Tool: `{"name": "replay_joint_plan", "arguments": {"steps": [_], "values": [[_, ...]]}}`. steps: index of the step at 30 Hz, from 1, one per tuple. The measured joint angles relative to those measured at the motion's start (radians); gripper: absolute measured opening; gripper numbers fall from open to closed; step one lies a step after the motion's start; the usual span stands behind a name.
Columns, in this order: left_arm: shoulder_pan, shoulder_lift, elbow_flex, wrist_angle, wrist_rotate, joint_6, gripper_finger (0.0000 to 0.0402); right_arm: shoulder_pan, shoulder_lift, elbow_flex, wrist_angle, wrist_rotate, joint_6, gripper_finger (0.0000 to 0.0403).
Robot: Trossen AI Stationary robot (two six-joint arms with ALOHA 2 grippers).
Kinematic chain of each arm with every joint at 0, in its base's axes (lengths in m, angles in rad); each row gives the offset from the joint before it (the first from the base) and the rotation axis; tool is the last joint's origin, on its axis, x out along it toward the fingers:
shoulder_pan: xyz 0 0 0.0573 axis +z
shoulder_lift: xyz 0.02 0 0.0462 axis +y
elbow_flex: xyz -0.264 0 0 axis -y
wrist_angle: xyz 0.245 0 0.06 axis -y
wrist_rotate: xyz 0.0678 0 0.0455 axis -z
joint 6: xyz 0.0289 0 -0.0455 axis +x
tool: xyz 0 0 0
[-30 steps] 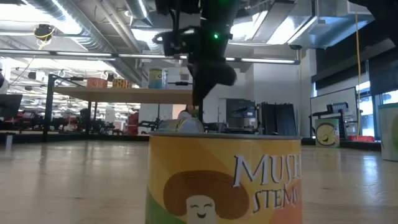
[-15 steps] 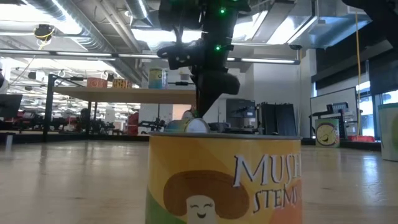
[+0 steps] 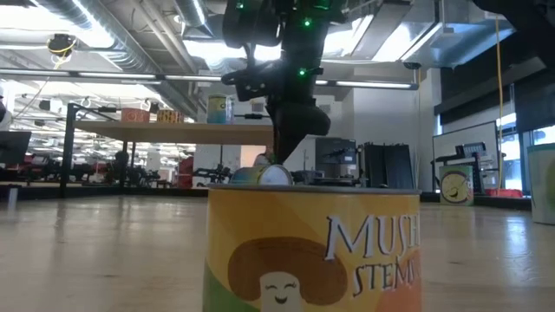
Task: Pick and place cans onto a shelf
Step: Put the canned cherries on the shelf
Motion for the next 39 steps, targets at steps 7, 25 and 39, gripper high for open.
{"name": "replay_joint_plan", "arguments": {"steps": [7,25,39], "values": [[0.000,0.000,0.000,0.000,0.000,0.000,0.0000,-0.023,0.000,0.000,0.043,-0.008,-0.029,0.0116],[0.000,0.000,0.000,0.000,0.000,-0.002,0.0000,-0.044,0.000,-0.014,0.053,-0.030,-0.049,0.0116],[0.000,0.000,0.000,0.000,0.000,-0.005,0.0000,-0.078,0.000,-0.014,0.060,-0.095,-0.078,0.0116]]}}
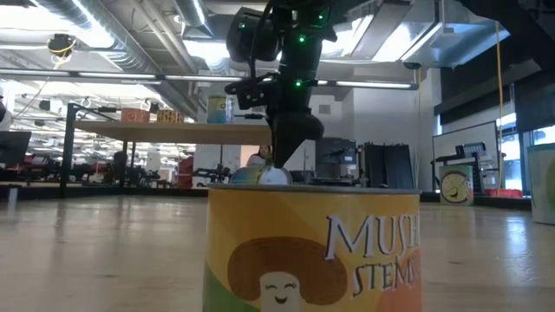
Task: Pick and place cans onto a shelf
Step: Put the canned cherries on the shelf
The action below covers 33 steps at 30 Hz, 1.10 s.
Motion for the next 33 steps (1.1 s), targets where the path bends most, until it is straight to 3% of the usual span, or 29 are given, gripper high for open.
{"name": "replay_joint_plan", "arguments": {"steps": [11,19,33], "values": [[0.000,0.000,0.000,0.000,0.000,-0.018,0.0000,-0.005,0.000,-0.027,0.041,0.011,-0.014,0.0116],[0.000,0.000,0.000,0.000,0.000,-0.017,0.0000,-0.005,0.006,-0.104,0.085,0.102,-0.024,0.0116],[0.000,0.000,0.000,0.001,0.000,-0.023,0.0000,-0.005,0.002,-0.101,0.127,0.112,-0.021,0.0116]]}}
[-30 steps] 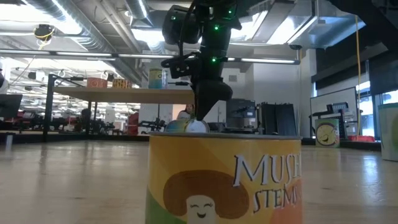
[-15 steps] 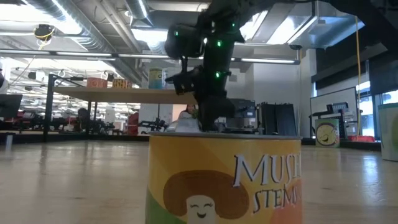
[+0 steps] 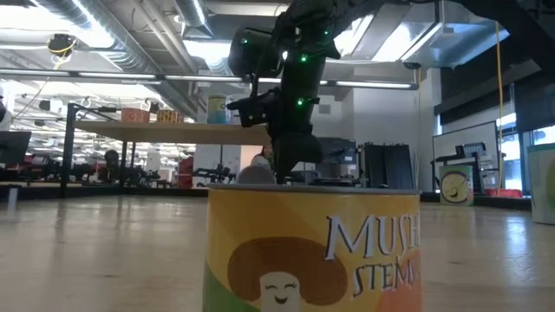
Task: Pick and place cans onto a shelf
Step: Put the canned cherries on the shelf
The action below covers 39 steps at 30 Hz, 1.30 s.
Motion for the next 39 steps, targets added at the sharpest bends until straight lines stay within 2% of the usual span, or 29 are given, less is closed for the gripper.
{"name": "replay_joint_plan", "arguments": {"steps": [10,18,22,24,35,39], "values": [[0.000,0.000,0.000,0.000,0.000,-0.003,0.0000,0.000,0.000,0.005,-0.020,0.008,0.116,0.0116],[0.000,0.000,0.000,0.000,0.000,-0.008,0.0000,0.000,-0.002,0.111,-0.025,-0.012,0.129,0.0116],[0.000,0.000,0.000,0.000,0.000,-0.026,0.0000,-0.001,-0.002,0.126,0.028,-0.155,0.152,0.0116],[0.000,0.000,0.000,0.000,0.000,-0.026,0.0000,0.000,-0.002,0.125,0.063,-0.189,0.156,0.0116],[0.000,0.000,-0.002,0.001,0.001,-0.025,0.0000,0.003,0.010,0.099,0.323,-0.181,0.126,0.0116],[0.000,-0.001,-0.055,0.003,0.013,-0.037,0.0000,-0.002,0.010,0.099,0.333,-0.182,0.123,0.0116]]}}
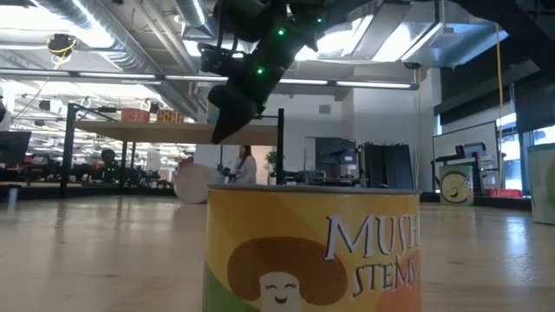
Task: Pick and place cans onto a shelf
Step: Put the canned cherries on the shelf
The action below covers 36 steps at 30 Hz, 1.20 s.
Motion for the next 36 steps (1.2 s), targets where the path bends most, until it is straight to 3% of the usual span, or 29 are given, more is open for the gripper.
{"name": "replay_joint_plan", "arguments": {"steps": [4,17,24,30,36], "values": [[0.000,-0.007,-0.111,0.007,0.000,-0.064,0.0000,-0.006,0.000,0.000,-0.004,0.000,-0.007,0.0116],[0.000,-0.036,-0.576,0.269,-0.008,-0.243,0.0000,-0.005,-0.001,0.003,0.021,-0.077,-0.049,0.0116],[0.000,-0.085,-0.614,0.269,-0.009,-0.273,0.0000,-0.004,0.013,0.005,0.171,-0.158,-0.060,0.0116],[0.000,-0.170,-0.613,0.263,-0.010,-0.278,0.0000,0.005,0.054,0.004,0.280,-0.154,-0.218,0.0116],[0.000,-0.256,-0.613,0.259,-0.010,-0.280,0.0000,0.021,0.123,0.003,0.426,-0.122,-0.231,0.0116]]}}
